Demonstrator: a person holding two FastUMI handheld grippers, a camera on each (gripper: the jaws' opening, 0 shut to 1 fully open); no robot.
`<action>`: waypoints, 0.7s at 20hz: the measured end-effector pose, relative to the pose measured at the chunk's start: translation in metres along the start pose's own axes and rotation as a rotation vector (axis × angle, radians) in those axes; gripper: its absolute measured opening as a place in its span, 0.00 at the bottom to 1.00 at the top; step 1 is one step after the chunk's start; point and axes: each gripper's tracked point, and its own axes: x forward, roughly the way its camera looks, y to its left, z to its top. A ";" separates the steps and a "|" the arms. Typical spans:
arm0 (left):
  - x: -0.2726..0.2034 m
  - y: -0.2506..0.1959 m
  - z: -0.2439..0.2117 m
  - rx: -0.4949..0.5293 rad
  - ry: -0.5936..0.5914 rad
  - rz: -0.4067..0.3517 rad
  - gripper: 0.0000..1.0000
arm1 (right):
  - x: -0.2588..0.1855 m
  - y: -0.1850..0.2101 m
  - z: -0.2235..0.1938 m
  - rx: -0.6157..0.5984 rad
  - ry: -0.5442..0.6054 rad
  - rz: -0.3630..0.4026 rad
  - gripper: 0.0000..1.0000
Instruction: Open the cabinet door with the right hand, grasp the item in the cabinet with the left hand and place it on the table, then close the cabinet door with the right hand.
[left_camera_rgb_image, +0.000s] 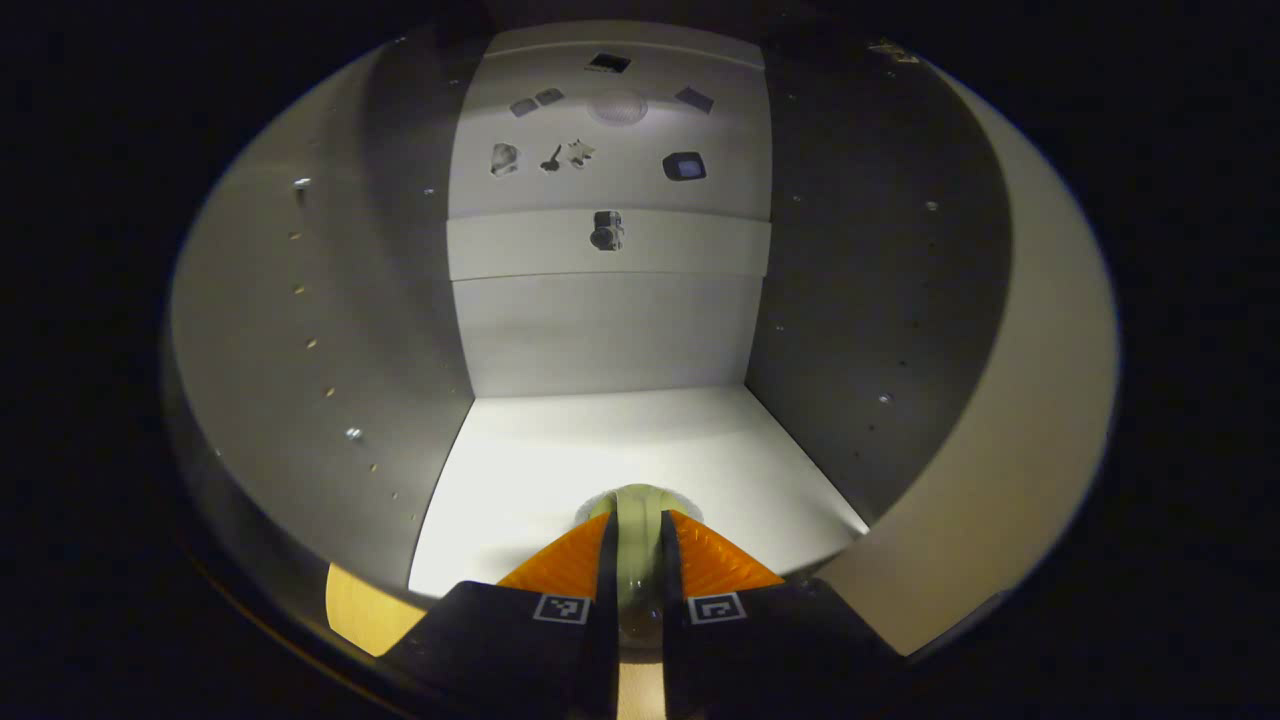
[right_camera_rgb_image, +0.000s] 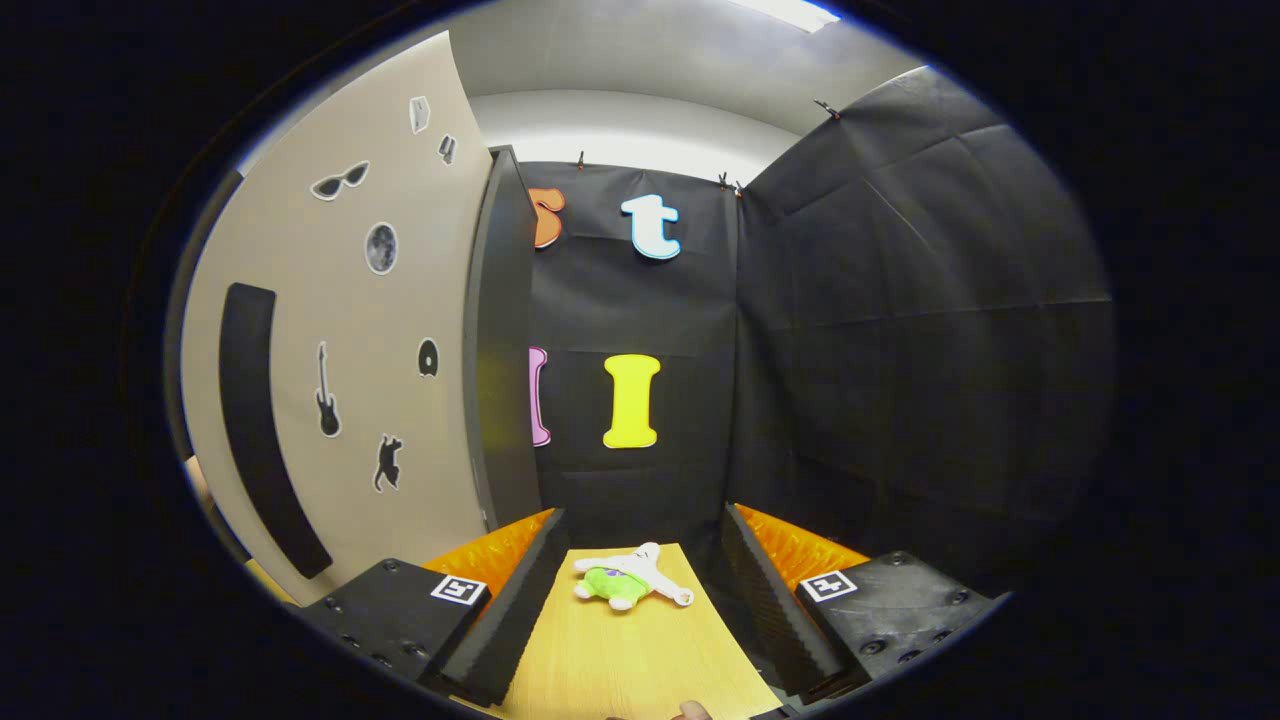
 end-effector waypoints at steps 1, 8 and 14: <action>-0.015 0.000 -0.008 -0.002 -0.003 0.004 0.21 | -0.006 0.003 0.001 -0.004 -0.007 0.004 0.96; -0.120 -0.013 -0.099 -0.052 0.025 -0.030 0.21 | -0.058 0.019 0.000 -0.004 -0.022 0.039 0.98; -0.170 -0.035 -0.193 -0.093 0.060 -0.071 0.21 | -0.110 0.027 -0.001 0.036 -0.008 0.073 0.97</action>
